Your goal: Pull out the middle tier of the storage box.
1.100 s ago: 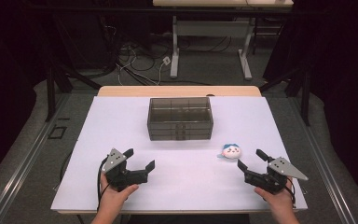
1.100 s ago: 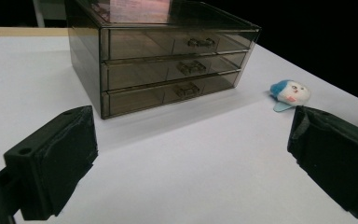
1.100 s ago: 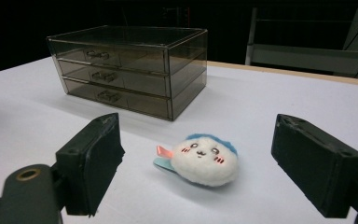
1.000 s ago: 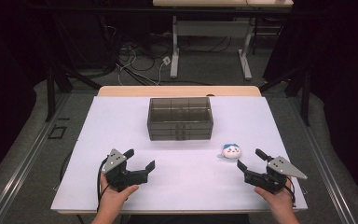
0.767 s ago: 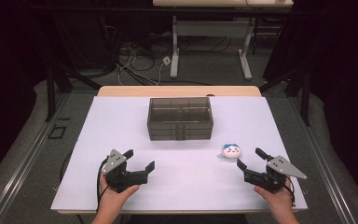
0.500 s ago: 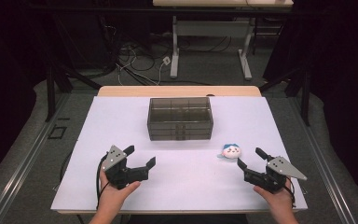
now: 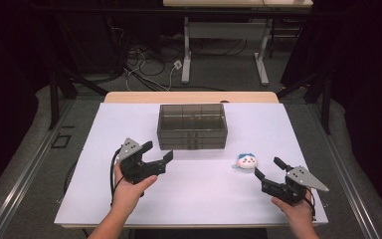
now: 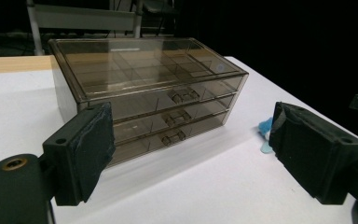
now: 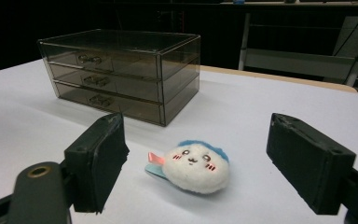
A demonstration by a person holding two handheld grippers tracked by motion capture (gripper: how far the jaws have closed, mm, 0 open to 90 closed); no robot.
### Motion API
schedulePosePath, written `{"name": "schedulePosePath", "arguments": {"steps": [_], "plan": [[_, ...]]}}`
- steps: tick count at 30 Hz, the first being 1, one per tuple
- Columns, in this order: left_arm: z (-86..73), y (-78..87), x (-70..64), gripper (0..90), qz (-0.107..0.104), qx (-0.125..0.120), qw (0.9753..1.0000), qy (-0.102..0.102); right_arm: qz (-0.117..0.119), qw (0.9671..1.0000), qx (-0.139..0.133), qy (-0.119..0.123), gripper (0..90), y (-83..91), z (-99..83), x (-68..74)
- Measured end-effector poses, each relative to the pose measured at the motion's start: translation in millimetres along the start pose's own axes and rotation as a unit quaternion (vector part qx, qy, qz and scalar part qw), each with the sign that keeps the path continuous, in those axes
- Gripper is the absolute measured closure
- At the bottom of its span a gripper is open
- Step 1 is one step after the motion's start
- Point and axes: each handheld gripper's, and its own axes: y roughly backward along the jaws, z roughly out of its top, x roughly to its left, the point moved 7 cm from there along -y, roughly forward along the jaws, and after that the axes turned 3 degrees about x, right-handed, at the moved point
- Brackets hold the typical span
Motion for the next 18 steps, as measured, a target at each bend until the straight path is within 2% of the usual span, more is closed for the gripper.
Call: {"name": "schedulePosePath", "arguments": {"steps": [6,7,8,11,15,17,18], "plan": [[6.8,-12.8,1.9,16.0,0.012,0.005,0.9998,0.015,0.001,1.0000,0.001,0.003,19.8,-2.9,-1.1,0.6],[9.2,-16.4,4.1,16.1,0.014,0.003,0.9996,0.024,0.002,1.0000,-0.001,0.001,19.7,-3.6,-1.1,1.1],[9.2,-16.4,4.1,16.2,0.014,0.003,0.9996,0.024,0.004,1.0000,0.001,-0.002,19.7,-4.0,-1.5,1.8],[15.5,-21.8,10.0,16.8,0.012,0.000,0.9987,0.049,0.005,1.0000,0.003,0.000,19.8,-4.7,-2.2,1.3],[20.6,-25.5,14.7,17.6,0.015,-0.006,0.9980,0.062,0.005,1.0000,0.003,-0.004,19.8,-4.7,-2.0,0.9],[24.5,-29.1,16.5,19.5,0.018,-0.006,0.9977,0.065,0.005,0.9999,0.002,-0.010,19.8,-5.4,-2.1,-0.2],[24.5,-29.1,16.5,23.5,0.018,-0.006,0.9977,0.065,0.006,0.9999,0.005,-0.012,19.8,-5.3,-2.8,-0.4]]}}
